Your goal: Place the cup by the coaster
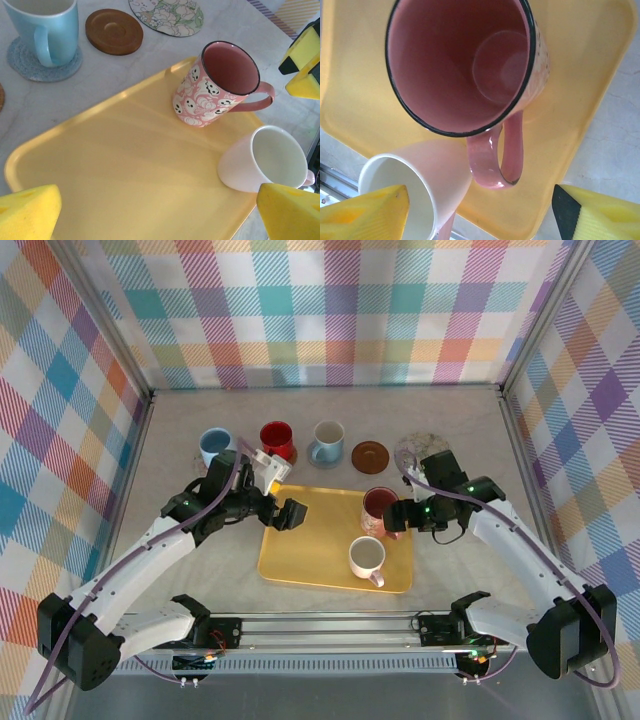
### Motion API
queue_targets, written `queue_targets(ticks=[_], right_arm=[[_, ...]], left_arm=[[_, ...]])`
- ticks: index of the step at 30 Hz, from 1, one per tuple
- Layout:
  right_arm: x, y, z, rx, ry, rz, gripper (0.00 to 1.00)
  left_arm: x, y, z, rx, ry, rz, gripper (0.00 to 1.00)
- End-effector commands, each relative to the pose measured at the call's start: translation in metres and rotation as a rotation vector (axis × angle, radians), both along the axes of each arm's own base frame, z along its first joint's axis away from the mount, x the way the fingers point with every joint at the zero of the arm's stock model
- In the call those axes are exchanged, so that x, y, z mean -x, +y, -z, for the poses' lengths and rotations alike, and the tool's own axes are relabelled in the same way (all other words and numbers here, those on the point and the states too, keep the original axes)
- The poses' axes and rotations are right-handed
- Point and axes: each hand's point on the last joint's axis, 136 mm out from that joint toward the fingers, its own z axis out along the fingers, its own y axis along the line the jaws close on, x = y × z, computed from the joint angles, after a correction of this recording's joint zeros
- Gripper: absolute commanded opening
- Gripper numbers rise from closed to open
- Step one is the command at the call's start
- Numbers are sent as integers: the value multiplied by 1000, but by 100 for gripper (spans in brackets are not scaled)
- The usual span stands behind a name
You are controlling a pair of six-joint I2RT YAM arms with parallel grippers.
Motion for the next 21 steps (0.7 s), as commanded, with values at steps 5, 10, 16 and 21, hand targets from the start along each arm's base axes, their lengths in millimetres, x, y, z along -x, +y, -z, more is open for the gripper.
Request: queue_targets(ticks=[5, 10, 16, 21], right_arm=[[10, -1, 18, 28, 87, 32, 72], [7, 1, 26, 69, 104, 25, 69], [2, 5, 36, 89, 122, 5, 65], [-4, 10, 46, 112, 124, -10, 61]], left_arm=[[4, -2, 1, 1, -10, 35, 100], [2, -6, 5, 1, 7, 49, 100], [-2, -10, 6, 3, 4, 56, 100], [-5, -10, 9, -5, 14, 53, 100]])
